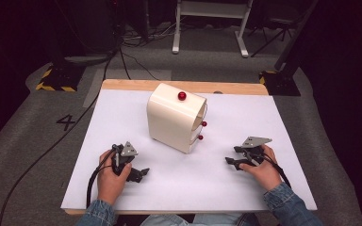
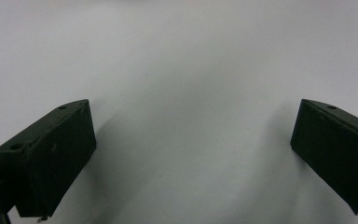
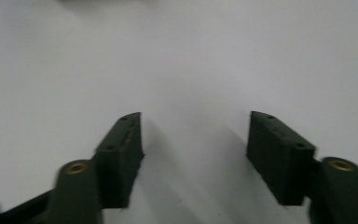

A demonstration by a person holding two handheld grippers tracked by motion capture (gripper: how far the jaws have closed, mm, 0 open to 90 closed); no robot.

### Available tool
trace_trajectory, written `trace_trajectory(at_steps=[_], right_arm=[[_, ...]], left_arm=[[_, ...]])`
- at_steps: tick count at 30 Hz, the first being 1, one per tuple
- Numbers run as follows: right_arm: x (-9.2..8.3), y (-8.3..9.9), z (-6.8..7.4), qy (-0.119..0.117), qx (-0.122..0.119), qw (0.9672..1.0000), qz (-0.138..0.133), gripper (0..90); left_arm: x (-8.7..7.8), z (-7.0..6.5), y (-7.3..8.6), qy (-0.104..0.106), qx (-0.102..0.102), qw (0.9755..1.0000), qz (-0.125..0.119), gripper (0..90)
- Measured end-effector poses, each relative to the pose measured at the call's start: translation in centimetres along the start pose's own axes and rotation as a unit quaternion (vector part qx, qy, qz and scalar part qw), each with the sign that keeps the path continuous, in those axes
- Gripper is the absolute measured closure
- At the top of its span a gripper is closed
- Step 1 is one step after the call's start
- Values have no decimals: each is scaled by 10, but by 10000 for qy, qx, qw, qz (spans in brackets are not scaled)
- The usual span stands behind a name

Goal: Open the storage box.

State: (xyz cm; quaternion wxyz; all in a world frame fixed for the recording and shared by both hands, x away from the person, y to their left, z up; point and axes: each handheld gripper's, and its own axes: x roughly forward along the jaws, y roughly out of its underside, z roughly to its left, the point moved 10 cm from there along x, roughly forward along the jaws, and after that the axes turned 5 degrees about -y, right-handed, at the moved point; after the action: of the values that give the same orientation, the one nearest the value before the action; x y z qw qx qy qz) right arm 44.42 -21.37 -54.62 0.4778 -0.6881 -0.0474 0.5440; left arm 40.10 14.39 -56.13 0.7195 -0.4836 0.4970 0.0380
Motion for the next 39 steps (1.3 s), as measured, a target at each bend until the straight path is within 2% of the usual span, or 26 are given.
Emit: trace_trajectory(at_steps=[3, 9, 18, 21, 24, 30, 35, 39], right_arm=[[-4, -3, 1, 44, -124, 9999, 0, 450], [-18, -17, 8, -339, -13, 9987, -374, 480], [-31, -40, 17, -566, -61, 9953, -786, 496], [-33, -48, 20, -672, -42, 9942, -841, 514], [-32, -52, 20, -658, -90, 9944, -818, 523], [-26, -70, 25, -761, -232, 9929, -882, 527], [-14, -85, 28, -888, -385, 9912, -906, 557], [0, -89, 29, -1065, -361, 9895, -911, 571]], left_arm=[[0, 0, 0, 0, 0, 10000, 1, 0], [0, 0, 0, 6, -6, 10000, 7, 0], [0, 1, 0, 2, 15, 10000, 23, 0], [0, 1, 0, 6, 15, 10000, 24, 0], [0, 0, 0, 7, 20, 10000, 25, 0], [0, 1, 0, 6, 14, 10000, 25, 0], [0, 1, 0, 6, 16, 10000, 23, 0], [0, 1, 0, 11, 17, 10000, 24, 0]])
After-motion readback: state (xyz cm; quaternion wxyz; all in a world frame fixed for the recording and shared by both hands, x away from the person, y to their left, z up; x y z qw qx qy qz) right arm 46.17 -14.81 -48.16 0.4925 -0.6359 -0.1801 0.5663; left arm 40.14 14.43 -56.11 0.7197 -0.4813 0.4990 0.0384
